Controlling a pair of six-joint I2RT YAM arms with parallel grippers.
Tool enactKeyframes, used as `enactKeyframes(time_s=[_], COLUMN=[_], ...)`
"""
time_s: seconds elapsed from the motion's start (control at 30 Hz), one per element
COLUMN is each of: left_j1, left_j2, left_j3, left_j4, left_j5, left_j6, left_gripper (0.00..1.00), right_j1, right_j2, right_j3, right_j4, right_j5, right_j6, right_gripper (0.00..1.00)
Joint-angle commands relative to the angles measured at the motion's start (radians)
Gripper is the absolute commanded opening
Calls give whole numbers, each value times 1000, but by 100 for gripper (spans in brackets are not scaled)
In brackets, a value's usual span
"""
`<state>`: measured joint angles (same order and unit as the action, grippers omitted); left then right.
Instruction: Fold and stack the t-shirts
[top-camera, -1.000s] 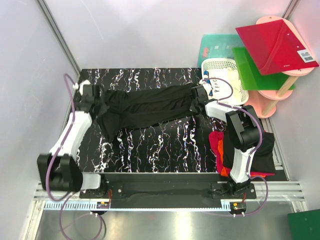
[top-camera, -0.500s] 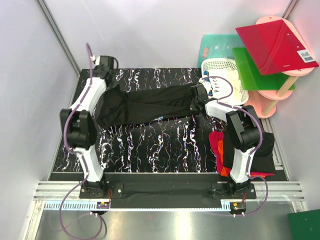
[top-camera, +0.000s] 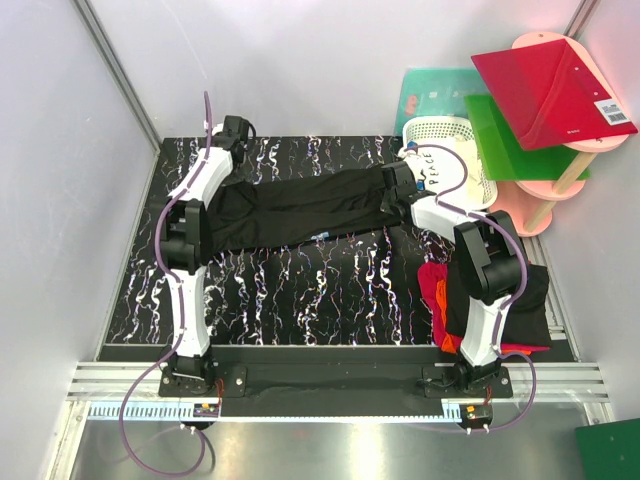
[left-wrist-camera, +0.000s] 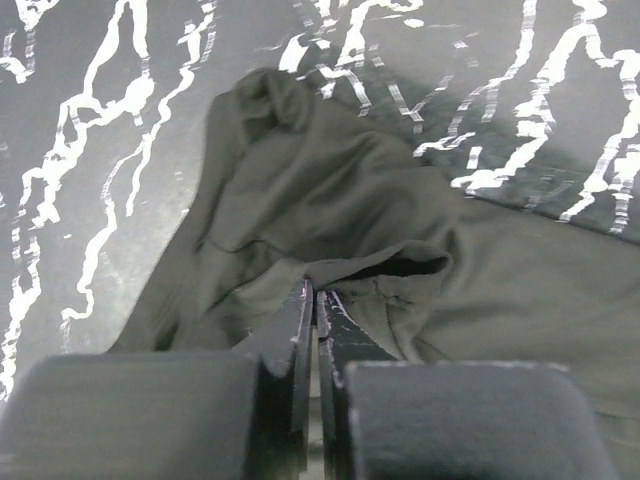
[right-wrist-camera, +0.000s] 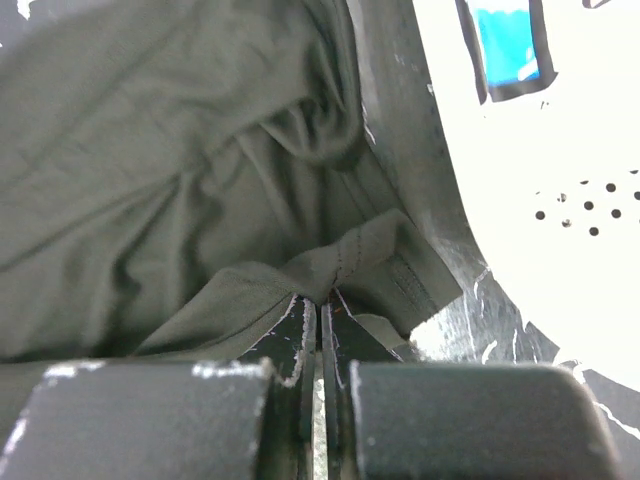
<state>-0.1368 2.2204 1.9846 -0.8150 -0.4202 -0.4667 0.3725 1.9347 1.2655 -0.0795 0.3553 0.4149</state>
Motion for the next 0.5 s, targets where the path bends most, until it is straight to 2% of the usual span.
enactKeyframes(time_s=[0.0, 0.03, 0.1, 0.13, 0.23, 0.3, 0.37, 0.43, 0.47], left_j1=[11, 17, 23, 25, 26, 26, 28, 29, 29], left_j2=[-4, -7, -11, -16, -36, -42, -39, -41, -57], left_j3=[22, 19, 5, -3, -35, -43, -38, -36, -55], left_j4=[-6, -6, -7, -4, -1, 4, 7, 5, 7], left_j5=[-94, -91, -84, -88, -121, -144, -144, -103, -91], left_j6=[0, -6, -9, -22, -38, -39, -36, -29, -29], left_gripper=[13, 23, 31, 39, 37, 29, 27, 33, 39], right_j1=[-10, -10, -10, -10, -12, -14, -15, -15, -14], right_j2=[-8, 6, 23, 32, 69, 110, 145, 202, 220], right_j3=[74, 84, 100, 107, 141, 181, 208, 256, 270], right_j4=[29, 27, 35, 40, 56, 61, 61, 57, 53], right_j5=[37, 37, 40, 42, 48, 57, 66, 70, 68], right_j6=[-13, -13, -13, -14, -22, -30, -31, -47, -51], right_gripper=[2, 3, 3, 4, 4, 4, 4, 7, 14])
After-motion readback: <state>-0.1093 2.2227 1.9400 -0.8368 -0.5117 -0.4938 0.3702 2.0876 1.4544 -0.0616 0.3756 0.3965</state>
